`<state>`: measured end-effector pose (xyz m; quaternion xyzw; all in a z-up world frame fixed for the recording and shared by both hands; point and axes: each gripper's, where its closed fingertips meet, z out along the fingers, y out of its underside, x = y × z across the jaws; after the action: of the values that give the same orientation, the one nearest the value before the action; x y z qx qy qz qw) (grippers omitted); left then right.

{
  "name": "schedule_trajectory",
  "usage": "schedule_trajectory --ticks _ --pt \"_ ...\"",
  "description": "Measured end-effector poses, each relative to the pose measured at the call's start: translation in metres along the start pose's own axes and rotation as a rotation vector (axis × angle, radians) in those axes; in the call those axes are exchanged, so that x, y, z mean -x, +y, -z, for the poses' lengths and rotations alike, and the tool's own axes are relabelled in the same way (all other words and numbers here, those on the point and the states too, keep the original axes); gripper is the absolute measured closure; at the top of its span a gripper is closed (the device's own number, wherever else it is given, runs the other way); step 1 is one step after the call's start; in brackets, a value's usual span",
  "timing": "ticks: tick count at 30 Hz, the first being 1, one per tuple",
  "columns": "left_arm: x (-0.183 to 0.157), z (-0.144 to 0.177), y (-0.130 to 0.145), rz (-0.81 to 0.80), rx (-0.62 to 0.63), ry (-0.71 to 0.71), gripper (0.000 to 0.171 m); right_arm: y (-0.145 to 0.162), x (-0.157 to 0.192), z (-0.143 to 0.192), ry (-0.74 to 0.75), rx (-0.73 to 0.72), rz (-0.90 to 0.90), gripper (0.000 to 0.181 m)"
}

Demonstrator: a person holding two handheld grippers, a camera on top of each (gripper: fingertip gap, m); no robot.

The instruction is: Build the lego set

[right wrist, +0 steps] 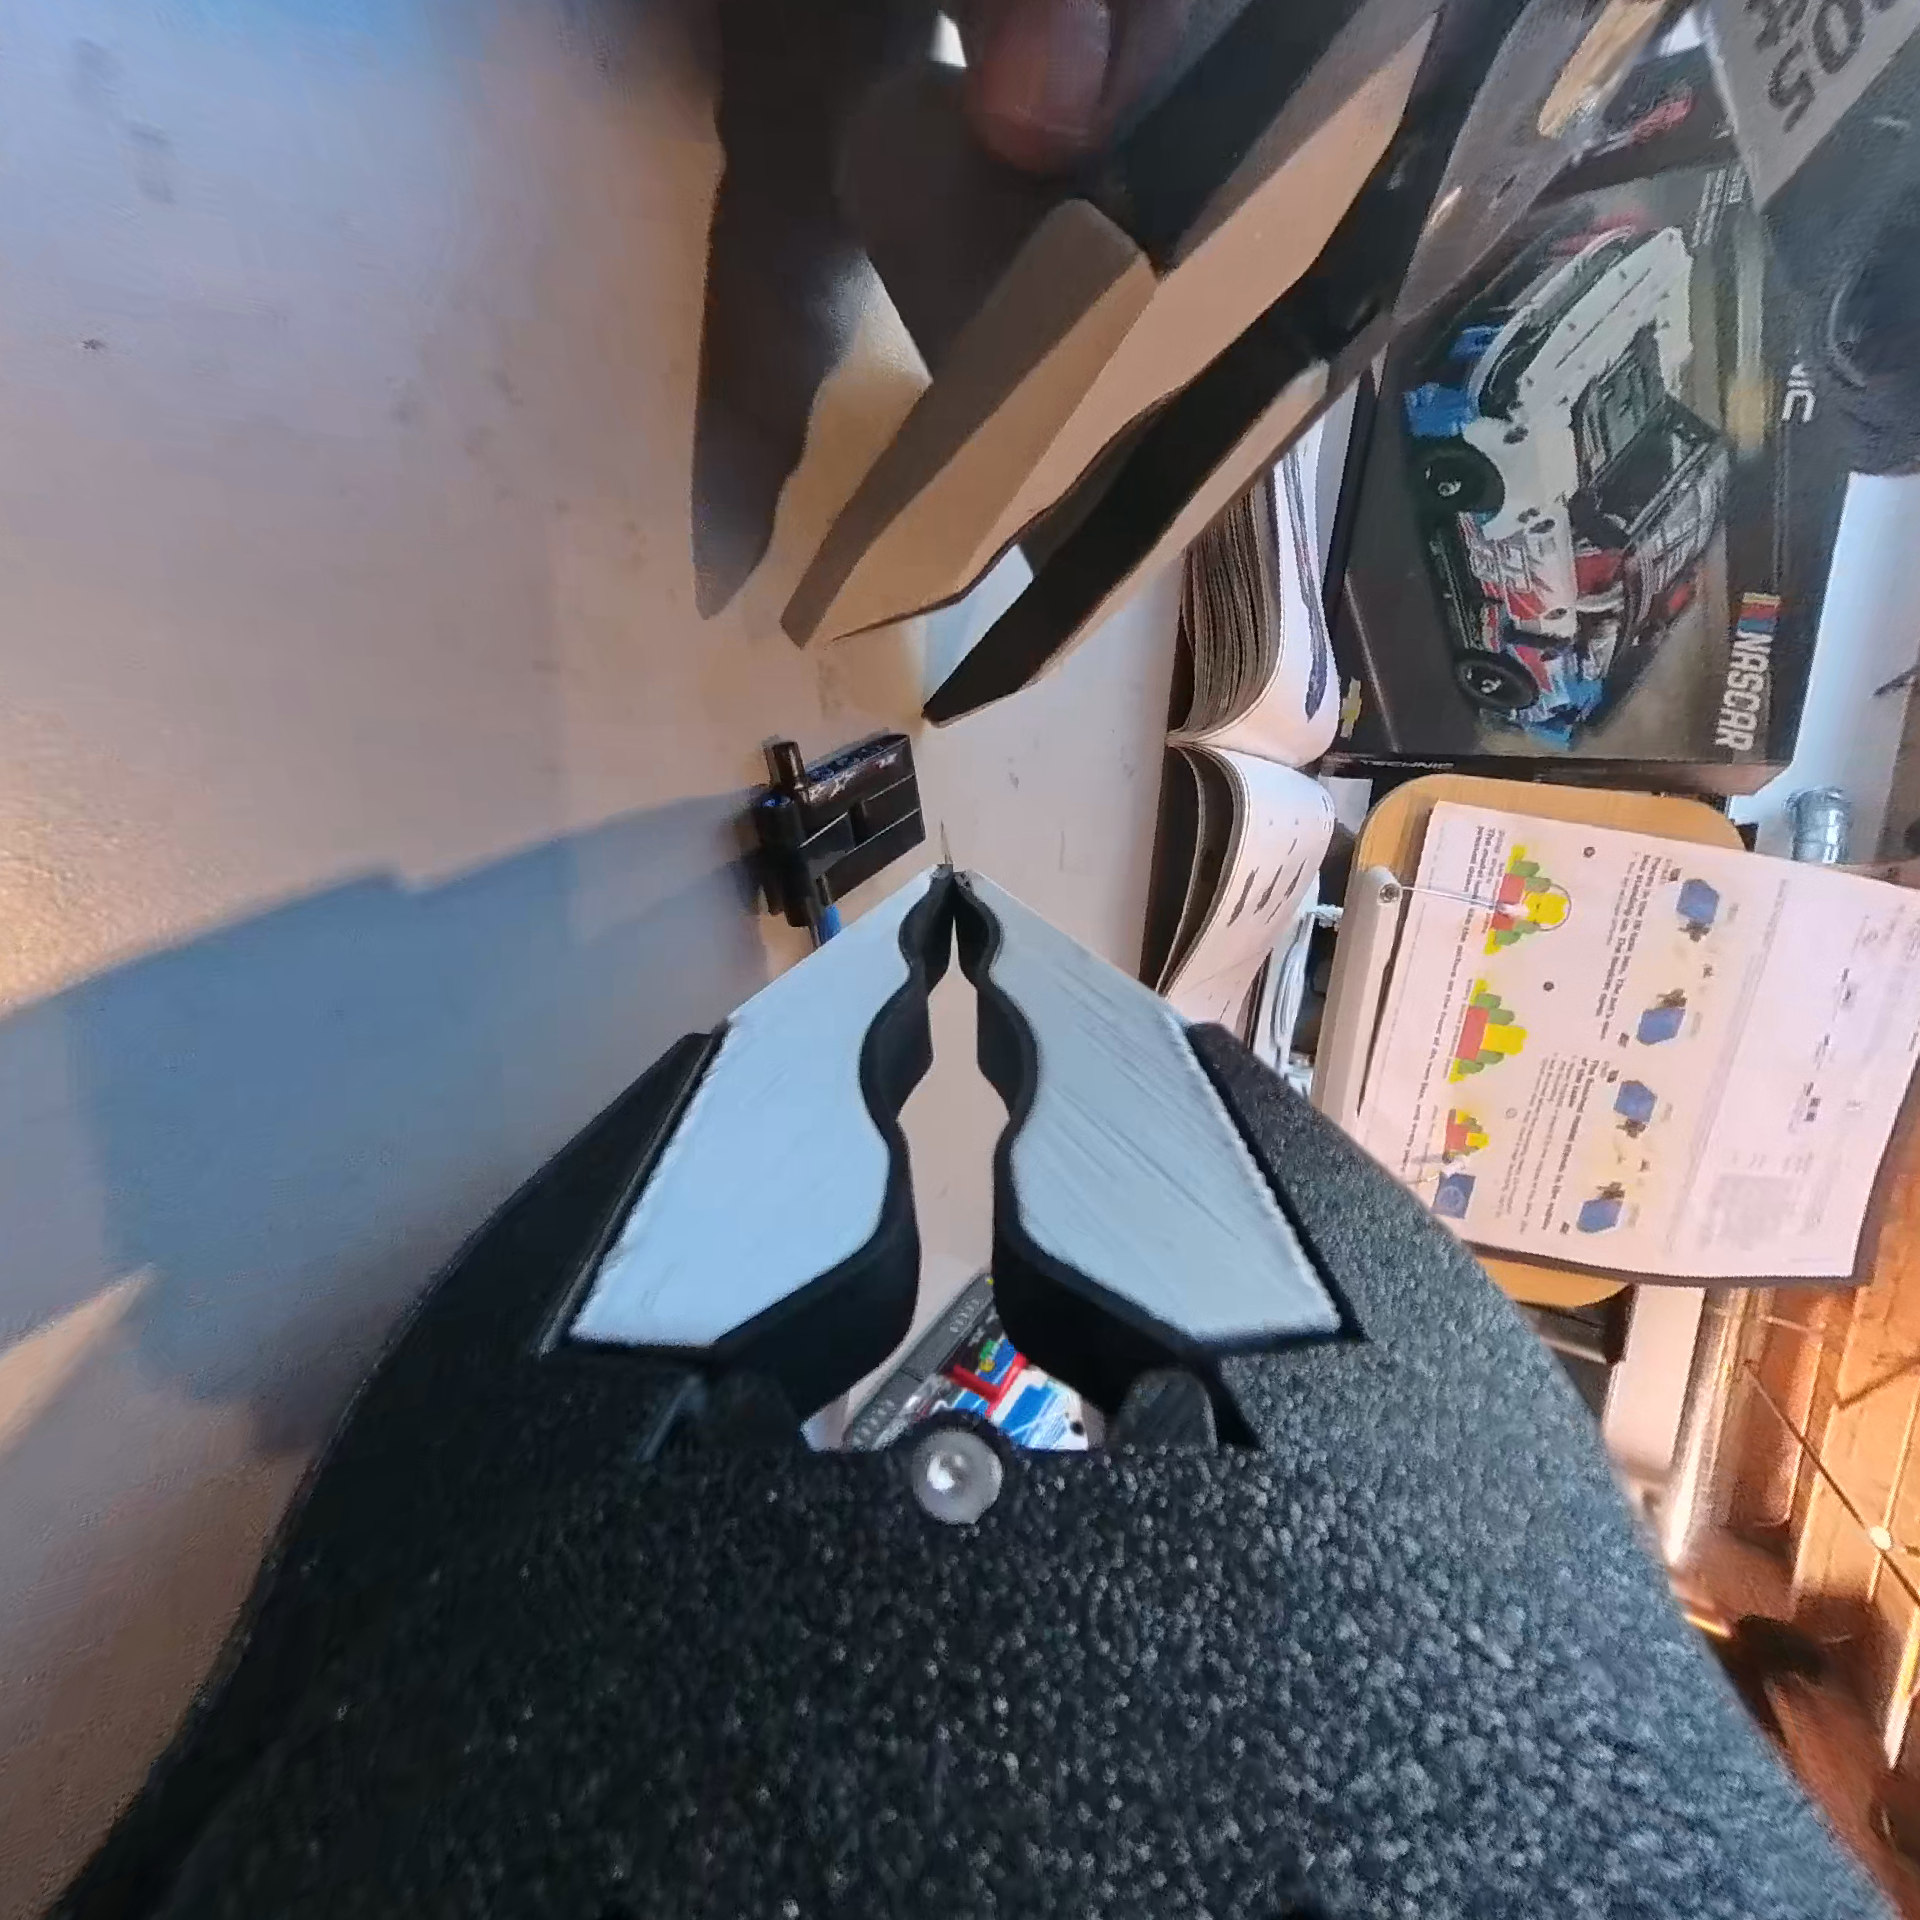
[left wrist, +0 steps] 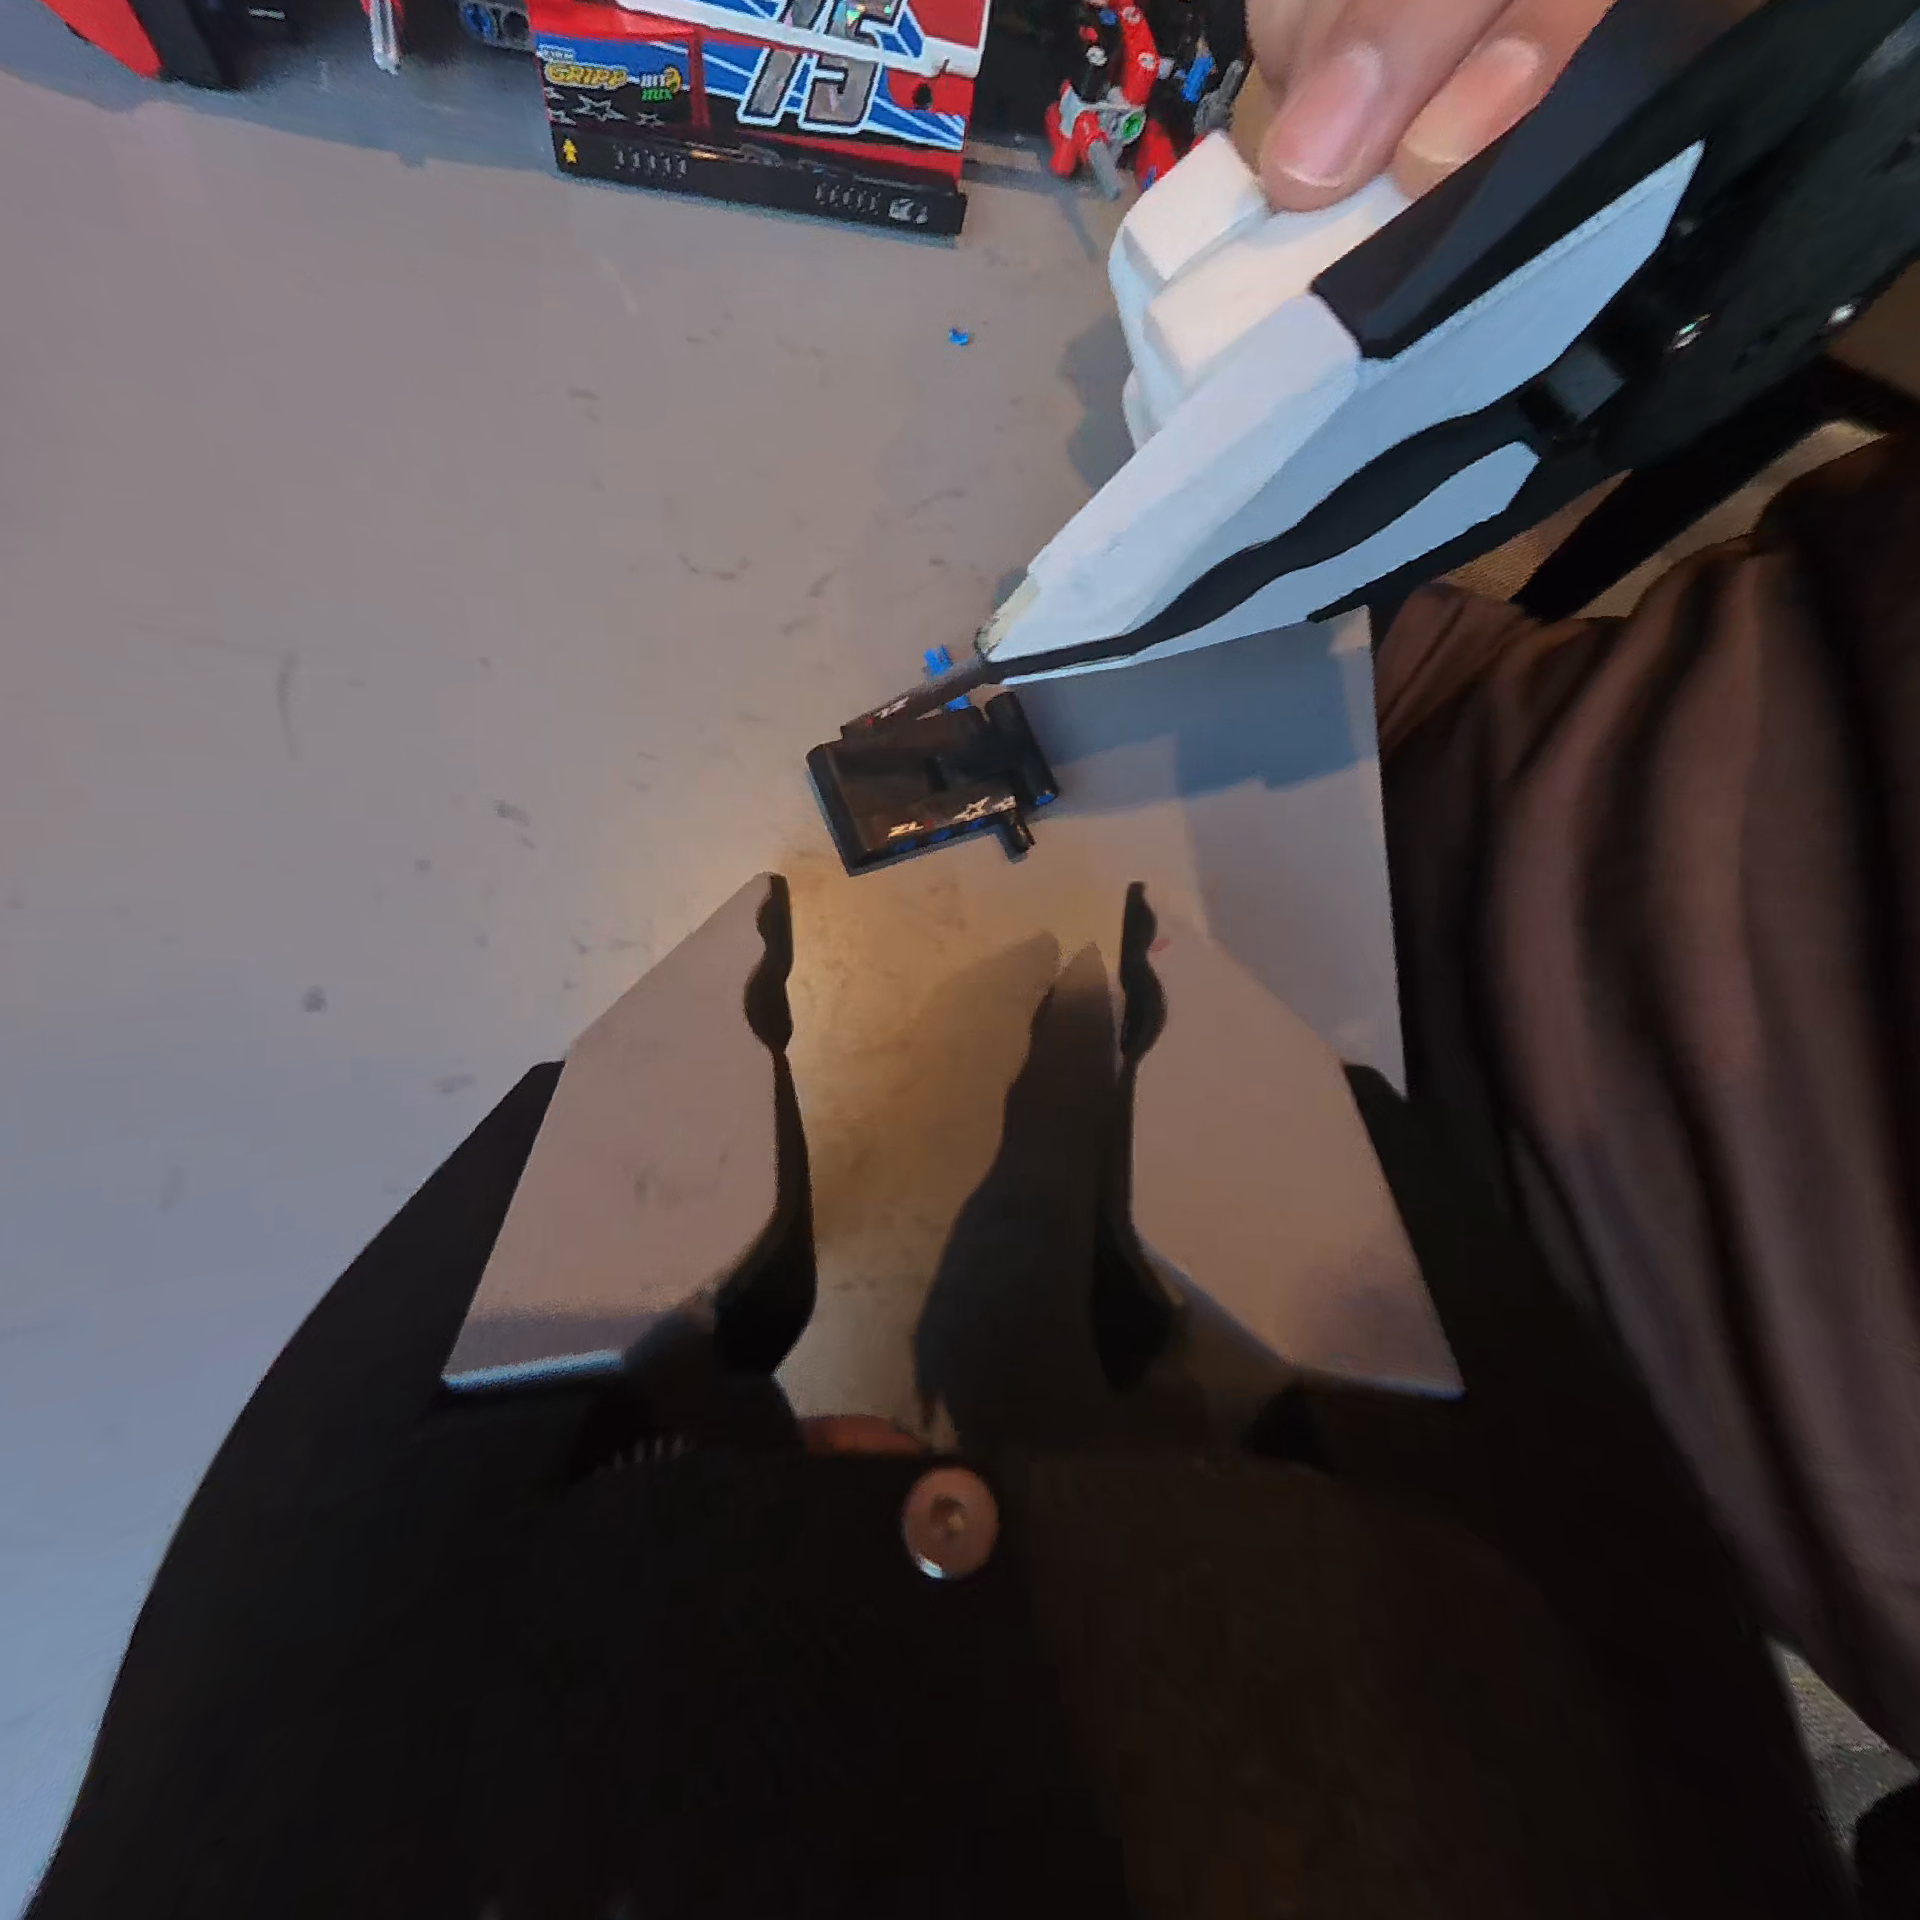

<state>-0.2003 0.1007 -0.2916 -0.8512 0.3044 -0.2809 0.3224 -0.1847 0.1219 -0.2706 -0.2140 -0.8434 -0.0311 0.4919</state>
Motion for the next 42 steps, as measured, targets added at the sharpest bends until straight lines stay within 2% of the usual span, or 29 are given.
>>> schedule_trajectory --ticks 7,42 --pt "-0.002 0.003 -0.006 0.007 -0.046 0.031 0.107 0.001 -0.001 -0.001 -0.02 -0.009 0.02 0.181" --pt "-0.006 0.001 -0.006 0.0 -0.042 0.056 0.103 0.003 0.01 -0.005 -0.054 -0.034 0.053 0.181"
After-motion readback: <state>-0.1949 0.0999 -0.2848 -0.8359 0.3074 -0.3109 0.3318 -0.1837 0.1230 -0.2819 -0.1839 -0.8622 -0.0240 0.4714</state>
